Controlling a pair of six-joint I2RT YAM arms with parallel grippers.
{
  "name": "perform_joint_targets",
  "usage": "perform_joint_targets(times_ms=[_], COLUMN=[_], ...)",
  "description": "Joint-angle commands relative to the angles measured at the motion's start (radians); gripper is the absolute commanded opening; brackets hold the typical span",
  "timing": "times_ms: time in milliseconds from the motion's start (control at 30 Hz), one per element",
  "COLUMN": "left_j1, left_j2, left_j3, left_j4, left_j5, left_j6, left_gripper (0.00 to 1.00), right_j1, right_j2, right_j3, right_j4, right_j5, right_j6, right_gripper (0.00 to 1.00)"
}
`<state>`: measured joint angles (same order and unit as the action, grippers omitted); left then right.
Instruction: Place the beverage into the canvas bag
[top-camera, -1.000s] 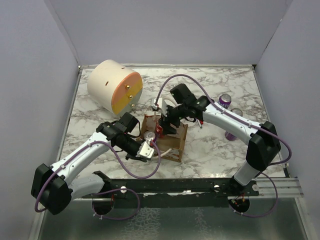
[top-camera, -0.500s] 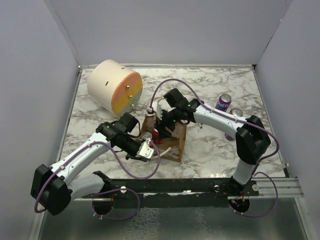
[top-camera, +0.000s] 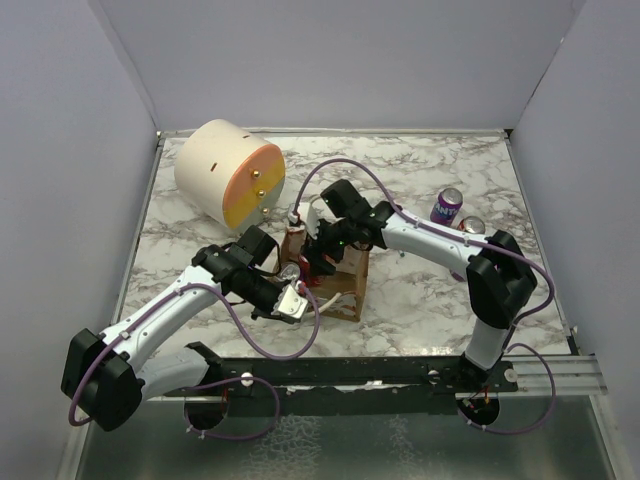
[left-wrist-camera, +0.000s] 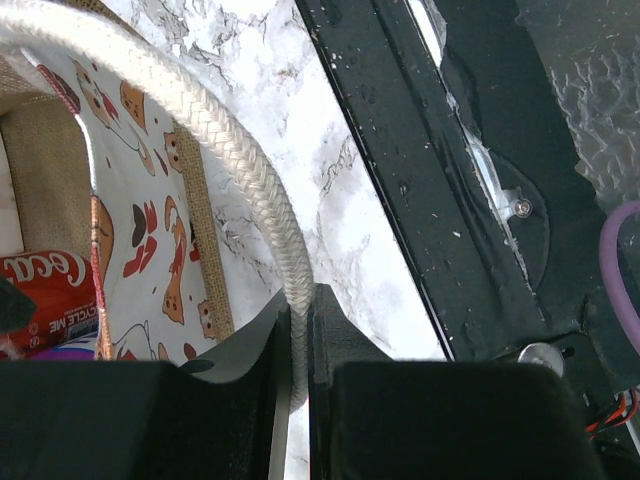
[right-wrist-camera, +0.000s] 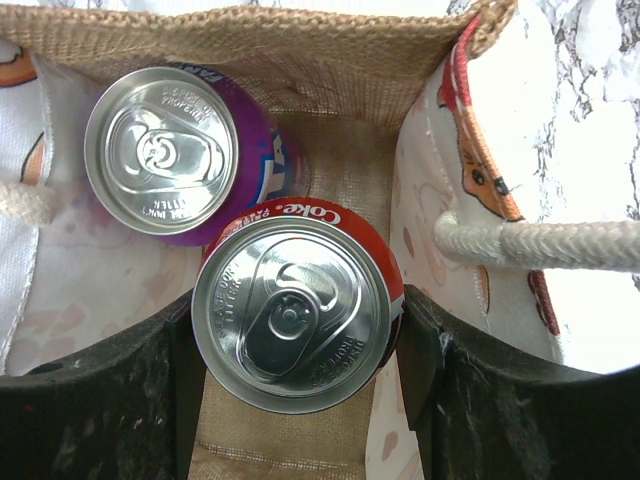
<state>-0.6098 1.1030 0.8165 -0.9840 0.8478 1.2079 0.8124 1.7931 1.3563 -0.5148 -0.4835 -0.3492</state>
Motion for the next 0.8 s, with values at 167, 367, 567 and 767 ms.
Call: perform_joint_targets(times_ms=[167,367,567,767], left_j1=[0.007,0.007,0.009,0.013], left_j2=[0.002,0.008,0.004,-0.009], left_j3=[-0.007,-0.001,-0.009,-0.007], left_j4=[-0.001,-0.003,-0.001,-0.004], left_j5=[0.016,0.021,0.026,0.031], left_j6=[0.045,0.045,0.045,0.04], left_gripper=[0.08,0.08,0.08,0.08], right_j1=[0.016,0.017,0.021,0.033], right_j2=[0.019,0.025,0.028,0.023], right_j3=[0.047,0.024,0.004,-0.044], right_j4=[0.133,0.175,0.194,0.212], right_j5=[0.04,0.045,0.061,0.059], right_j6=[0.129,0.162,0.157,0.099], right_gripper=[0.07,0.1,0.12,0.15])
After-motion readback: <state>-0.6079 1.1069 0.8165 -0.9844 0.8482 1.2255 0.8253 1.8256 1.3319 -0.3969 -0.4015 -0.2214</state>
